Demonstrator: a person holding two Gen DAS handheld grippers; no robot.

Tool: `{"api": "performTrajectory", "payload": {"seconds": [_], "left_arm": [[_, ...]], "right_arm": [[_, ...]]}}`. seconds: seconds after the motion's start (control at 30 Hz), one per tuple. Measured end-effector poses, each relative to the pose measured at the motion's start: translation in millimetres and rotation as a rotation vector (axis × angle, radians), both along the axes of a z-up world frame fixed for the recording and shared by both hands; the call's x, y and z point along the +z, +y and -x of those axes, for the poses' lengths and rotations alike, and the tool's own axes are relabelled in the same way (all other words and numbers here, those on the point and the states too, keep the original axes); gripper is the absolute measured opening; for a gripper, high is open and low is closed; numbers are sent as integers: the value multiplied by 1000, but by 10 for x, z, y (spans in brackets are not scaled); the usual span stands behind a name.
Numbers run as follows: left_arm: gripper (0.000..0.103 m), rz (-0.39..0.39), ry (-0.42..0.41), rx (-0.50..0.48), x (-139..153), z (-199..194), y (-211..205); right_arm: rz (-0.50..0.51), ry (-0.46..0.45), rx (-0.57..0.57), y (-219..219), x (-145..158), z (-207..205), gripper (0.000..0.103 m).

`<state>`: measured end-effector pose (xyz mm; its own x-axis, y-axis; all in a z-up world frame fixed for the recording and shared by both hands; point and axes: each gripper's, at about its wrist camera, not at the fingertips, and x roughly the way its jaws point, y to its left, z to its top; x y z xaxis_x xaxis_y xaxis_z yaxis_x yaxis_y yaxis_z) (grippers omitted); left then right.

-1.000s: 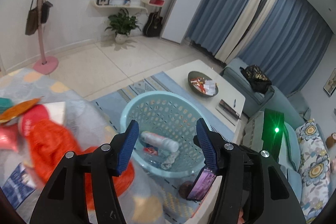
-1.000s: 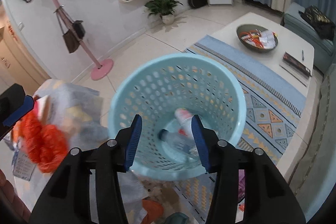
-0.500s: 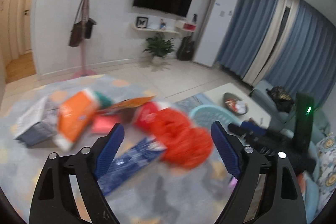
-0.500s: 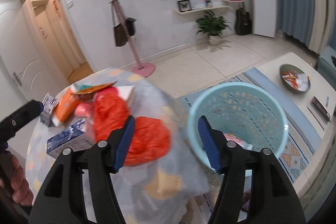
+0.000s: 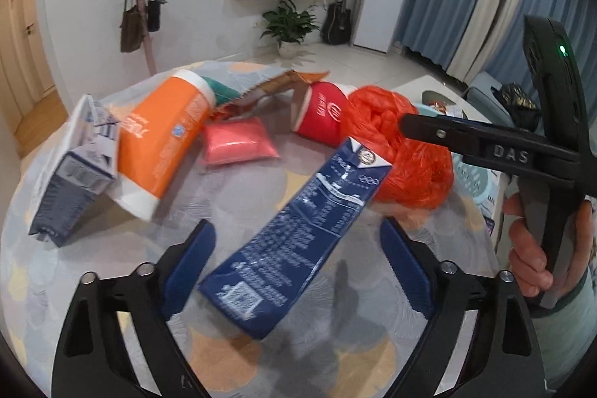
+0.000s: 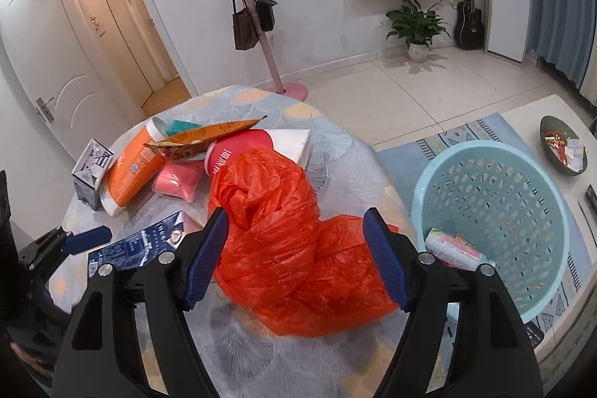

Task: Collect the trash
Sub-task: 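Grasp the blue milk carton with the left gripper while the right grasps the red plastic bag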

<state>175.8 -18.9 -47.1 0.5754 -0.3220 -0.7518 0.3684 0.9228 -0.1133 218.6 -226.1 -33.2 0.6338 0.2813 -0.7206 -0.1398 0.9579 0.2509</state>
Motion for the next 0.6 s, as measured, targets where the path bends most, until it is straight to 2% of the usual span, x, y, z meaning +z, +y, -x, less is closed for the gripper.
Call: {"api": "performTrajectory", "payload": {"seconds": [0.13,0.17,0.23,0.47,0.57,0.6], "left_arm": [[60,-46,18,9,-69,-12,-91],[48,-43,24,9,-76,-1,-83],[33,-9,38,8,-77,66,-53],[32,70,22,93,-64,384,191],[32,102,12,142,-41,523,329],[32,113,7,153,-19,557,358]], "right_arm": [[-1,19,4,6,-75,-33,70],[-4,22,8,4,-92,-30,70],[-8,27,14,3,-115,-20,70],[-22,52,45,86,-191,-7,70],[-43,69,84,163,-220,49,60],[-40,69,99,202,-222,90,53]]}}
